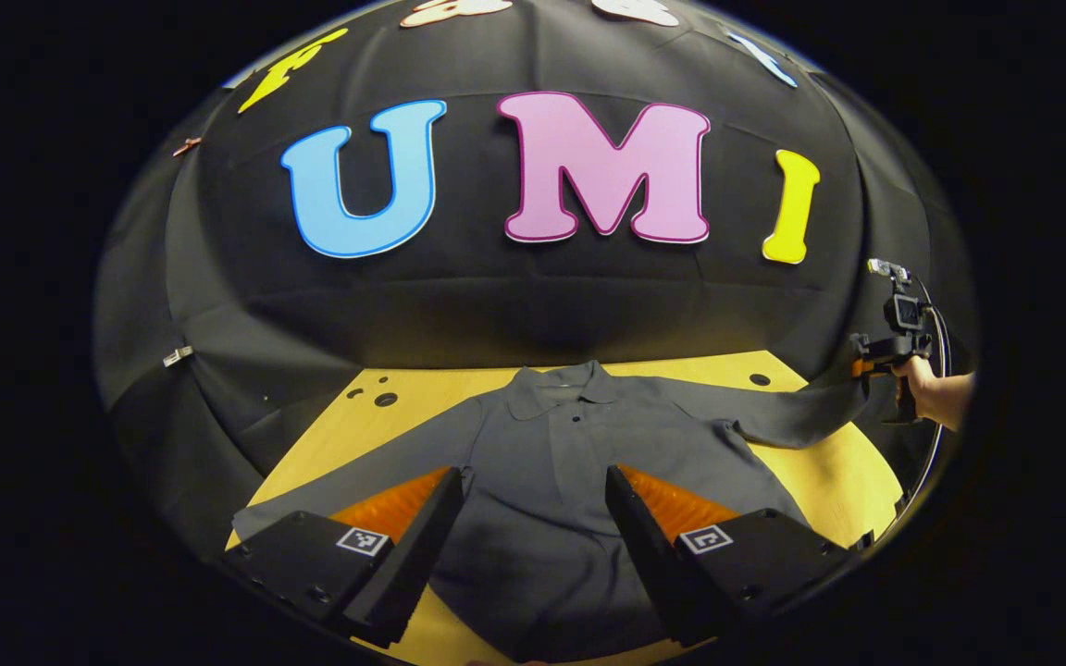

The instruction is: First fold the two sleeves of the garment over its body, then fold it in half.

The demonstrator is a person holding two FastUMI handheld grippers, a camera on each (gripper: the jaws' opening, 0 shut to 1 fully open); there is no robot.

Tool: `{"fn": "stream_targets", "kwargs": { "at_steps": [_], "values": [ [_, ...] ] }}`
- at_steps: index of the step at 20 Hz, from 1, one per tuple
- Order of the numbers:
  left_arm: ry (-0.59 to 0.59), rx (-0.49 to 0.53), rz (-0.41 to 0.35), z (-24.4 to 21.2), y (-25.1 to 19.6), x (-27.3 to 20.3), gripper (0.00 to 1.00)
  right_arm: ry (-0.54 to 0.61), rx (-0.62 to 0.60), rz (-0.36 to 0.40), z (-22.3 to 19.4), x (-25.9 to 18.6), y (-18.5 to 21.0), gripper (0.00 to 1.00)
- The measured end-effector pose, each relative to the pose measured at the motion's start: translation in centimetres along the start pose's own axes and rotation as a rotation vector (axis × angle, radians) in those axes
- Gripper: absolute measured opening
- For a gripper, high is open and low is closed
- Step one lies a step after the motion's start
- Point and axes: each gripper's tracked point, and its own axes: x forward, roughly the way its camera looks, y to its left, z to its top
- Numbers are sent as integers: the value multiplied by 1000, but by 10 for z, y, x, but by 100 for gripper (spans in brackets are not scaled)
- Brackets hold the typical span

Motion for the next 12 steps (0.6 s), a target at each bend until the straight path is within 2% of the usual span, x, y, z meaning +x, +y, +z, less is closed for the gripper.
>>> {"fn": "stream_targets", "kwargs": {
  "at_steps": [6, 9, 12],
  "values": [
    [-27, -22, 57, -1, 40, -15, 98, -69, -63, 99, -8, 4, -1, 5],
    [-42, -16, 94, -5, 61, -22, 98, -57, -60, 204, -12, 0, 5, 5],
    [-34, -58, 121, -13, 79, -28, 98, -67, -131, 277, -5, -3, 4, 5]
  ]
}}
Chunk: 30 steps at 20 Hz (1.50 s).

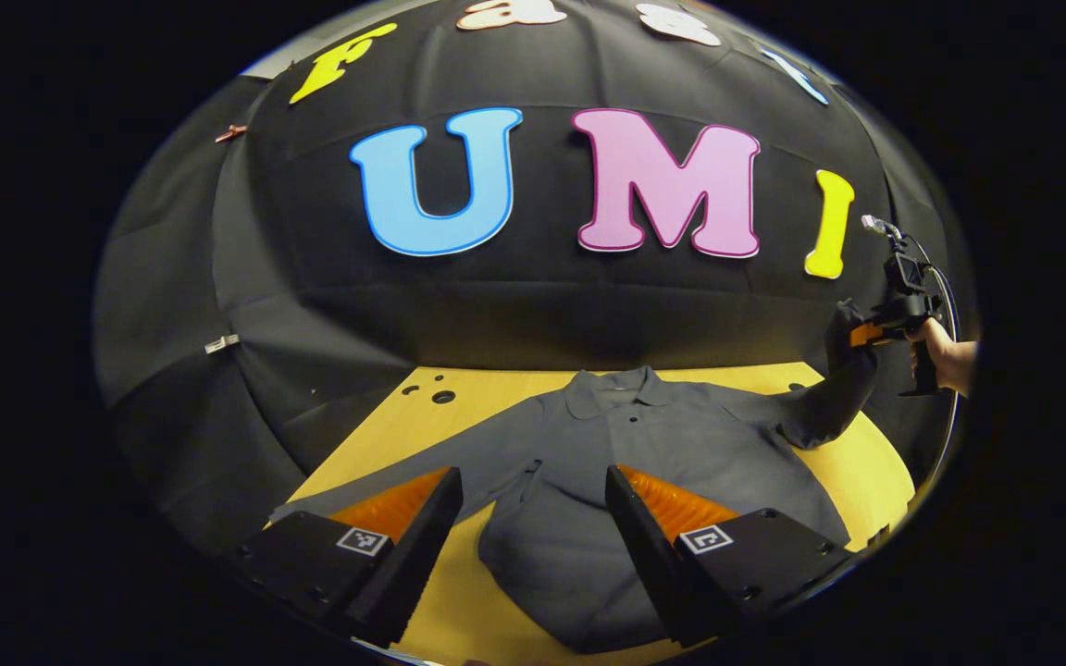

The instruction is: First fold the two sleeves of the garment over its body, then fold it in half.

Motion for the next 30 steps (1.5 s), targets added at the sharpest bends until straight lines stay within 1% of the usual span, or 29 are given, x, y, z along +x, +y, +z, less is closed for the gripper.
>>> {"fn": "stream_targets", "kwargs": {
  "at_steps": [3, 5, 8, 11, 13, 14, 19, 22, 25, 28, 30],
  "values": [
    [9, -56, 35, -7, 20, -2, 98, 22, -16, 125, -3, -7, 8, 5],
    [18, -85, 64, -14, 34, -1, 98, 12, -66, 176, 2, -9, 12, 5],
    [23, -118, 108, -19, 56, -4, 98, 28, -105, 266, 6, -19, 13, 5],
    [26, -138, 157, -27, 78, -8, 98, 38, -149, 334, 15, -32, 13, 5],
    [34, -154, 185, -32, 91, -10, 98, 49, -158, 374, 19, -41, 35, 5],
    [39, -162, 197, -35, 96, -12, 99, 55, -167, 388, 19, -43, 54, 5],
    [62, -193, 263, -50, 125, -16, 99, 89, -218, 458, 2, -33, 127, 5],
    [84, -209, 305, -61, 147, -19, 99, 119, -242, 502, -16, -30, 169, 5],
    [105, -218, 344, -70, 168, -18, 99, 159, -268, 533, -38, -25, 202, 5],
    [123, -229, 385, -81, 189, -21, 99, 230, -270, 551, -66, -20, 234, 5],
    [137, -237, 413, -89, 204, -22, 99, 255, -275, 556, -80, -17, 248, 5]
  ]
}}
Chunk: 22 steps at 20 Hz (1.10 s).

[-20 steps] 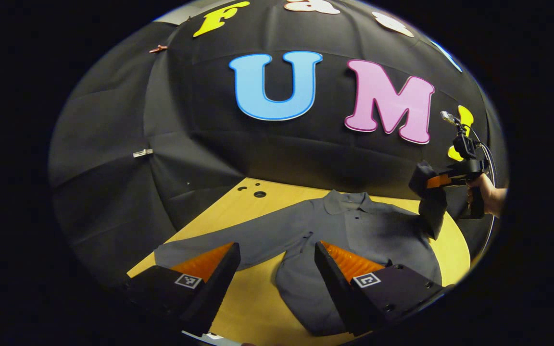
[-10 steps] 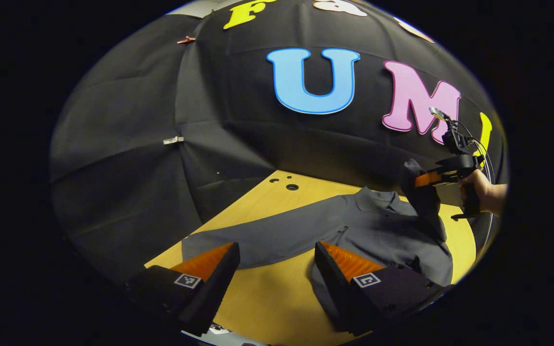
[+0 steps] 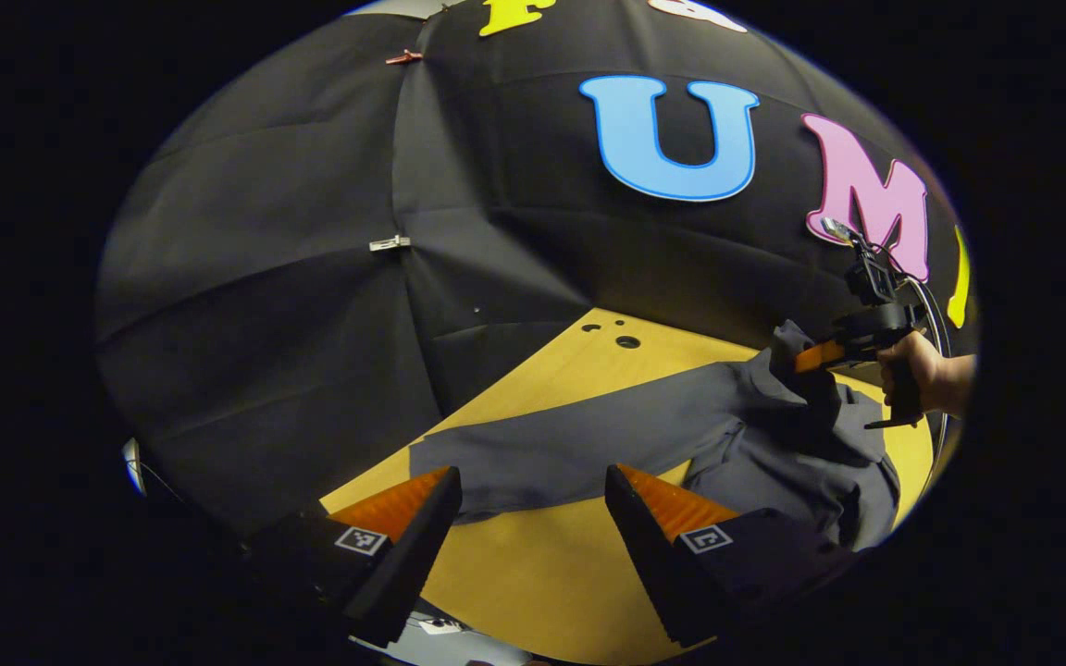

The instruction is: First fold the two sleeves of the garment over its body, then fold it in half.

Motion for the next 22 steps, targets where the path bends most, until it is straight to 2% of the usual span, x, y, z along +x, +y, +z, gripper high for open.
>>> {"fn": "stream_targets", "kwargs": {
  "at_steps": [4, 8, 9, 10, 11, 12, 16, 17, 22],
  "values": [
    [25, -25, 41, -13, 25, 9, 99, 27, -28, -9, -12, 23, 14, 5],
    [49, -51, 70, -26, 41, 21, 99, 29, 7, 22, -12, 27, 33, 23],
    [54, -56, 73, -29, 45, 23, 99, 25, 14, 33, -12, 26, 37, 22],
    [59, -61, 76, -31, 46, 25, 99, 19, 16, 40, -9, 24, 40, 38],
    [63, -64, 78, -36, 50, 27, 99, 12, 13, 49, -8, 19, 44, 41],
    [67, -67, 81, -37, 53, 29, 99, 9, 7, 54, -7, 13, 46, 36],
    [89, -104, 84, -47, 63, 42, 99, -25, -5, 47, -4, -14, 42, 82],
    [96, -109, 89, -49, 66, 49, 99, -42, 5, 33, -5, -20, 38, 100],
    [146, -129, 111, -55, 81, 95, 99, -118, 56, -62, -1, -74, -1, 99]
  ]
}}
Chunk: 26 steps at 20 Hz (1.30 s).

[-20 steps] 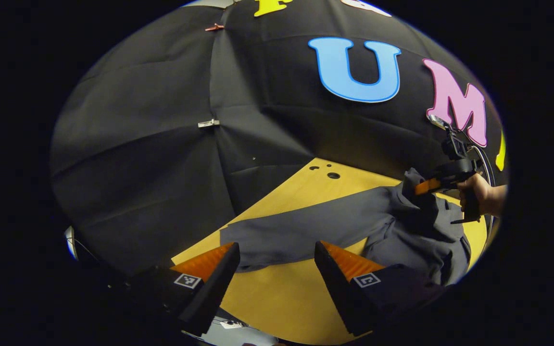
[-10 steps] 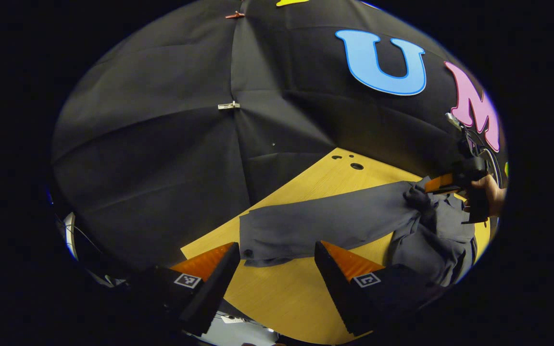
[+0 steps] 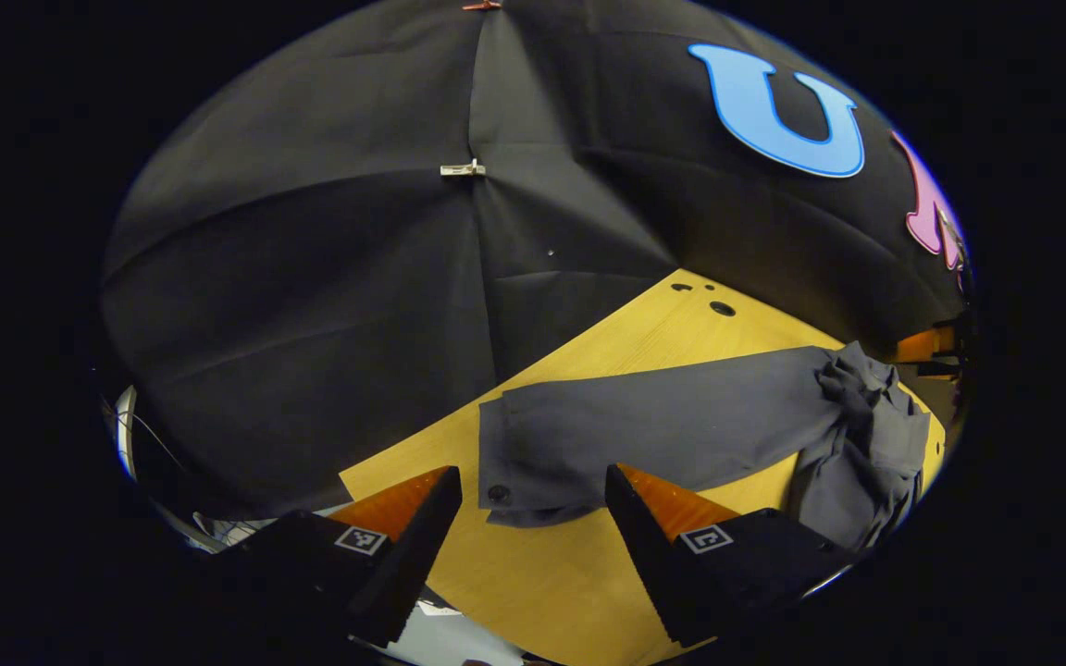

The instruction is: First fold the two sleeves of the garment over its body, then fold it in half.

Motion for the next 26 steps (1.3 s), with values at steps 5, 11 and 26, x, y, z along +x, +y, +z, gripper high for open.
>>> {"fn": "stream_targets", "kwargs": {
  "at_steps": [5, 11, 26],
  "values": [
    [87, 39, -24, -15, -4, 47, 99, -29, 40, -85, -10, -58, -49, 99],
    [135, 36, -23, -17, -3, 79, 99, -53, 139, -183, -45, -129, -96, 99],
    [141, 200, -130, -15, -44, 100, 19, 1, 200, -325, -133, -218, -153, 99]
  ]
}}
